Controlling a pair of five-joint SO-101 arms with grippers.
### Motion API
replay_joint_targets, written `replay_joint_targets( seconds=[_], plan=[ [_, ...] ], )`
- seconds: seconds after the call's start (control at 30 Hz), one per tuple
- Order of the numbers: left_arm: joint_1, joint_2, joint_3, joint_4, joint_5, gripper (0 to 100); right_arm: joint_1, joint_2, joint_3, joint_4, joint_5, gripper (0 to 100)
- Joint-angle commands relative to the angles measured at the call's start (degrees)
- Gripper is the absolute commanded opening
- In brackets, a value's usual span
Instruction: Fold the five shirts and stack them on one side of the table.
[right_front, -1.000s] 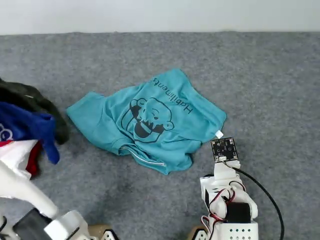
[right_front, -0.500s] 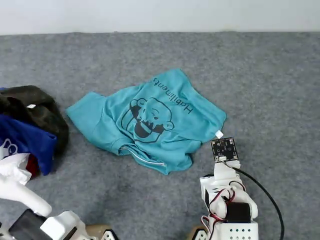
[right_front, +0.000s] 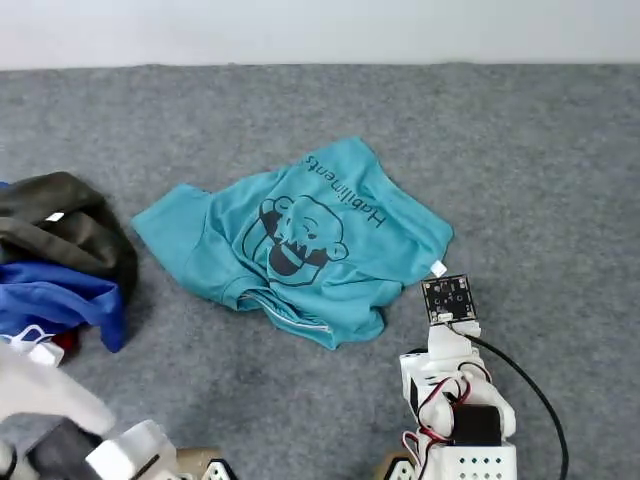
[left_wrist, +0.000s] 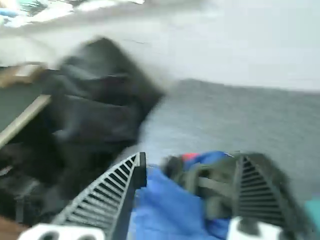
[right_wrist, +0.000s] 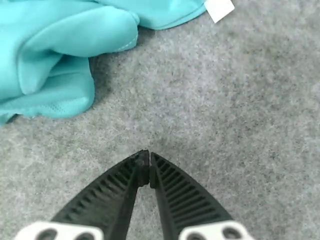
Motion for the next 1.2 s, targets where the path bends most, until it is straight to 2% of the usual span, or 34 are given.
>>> replay_joint_targets(
  seconds=[0.0, 0.17, 0.37, 0.43, 0.53, 0.7, 0.8, 1.03, 1.17],
  plan=[
    [11.52, -0.88, 2.95, 3.87, -0.88, 20, -0.13, -0.66, 0.53, 0.48, -0.35, 0.9],
    [25.14, -2.81, 17.27, 3.87, -0.88, 6, -0.13, -0.66, 0.53, 0.48, -0.35, 0.9],
    [44.4, -5.19, 39.6, 3.43, -0.97, 1, -0.13, -0.66, 0.53, 0.48, -0.35, 0.9],
    [50.64, -5.19, 47.08, 0.97, -0.97, 1, -0.13, -0.66, 0.53, 0.48, -0.35, 0.9],
    [56.35, -5.19, 58.51, -8.18, -0.79, 1, -0.13, -0.66, 0.53, 0.48, -0.35, 0.9],
    [57.58, -4.84, 75.91, -29.36, -0.88, 2, -0.13, -0.66, 0.53, 0.48, -0.35, 0.9],
    [57.58, -1.05, 81.1, -37.63, -0.97, 2, -0.13, -0.66, 0.53, 0.48, -0.35, 0.9],
    [57.32, 18.02, 74.15, -39.74, -1.05, 2, -0.13, -0.66, 0.53, 0.48, -0.35, 0.9],
    [56.7, 28.22, 63.34, -35.69, -1.05, 2, -0.13, -0.66, 0.53, 0.48, -0.35, 0.9]
  ],
)
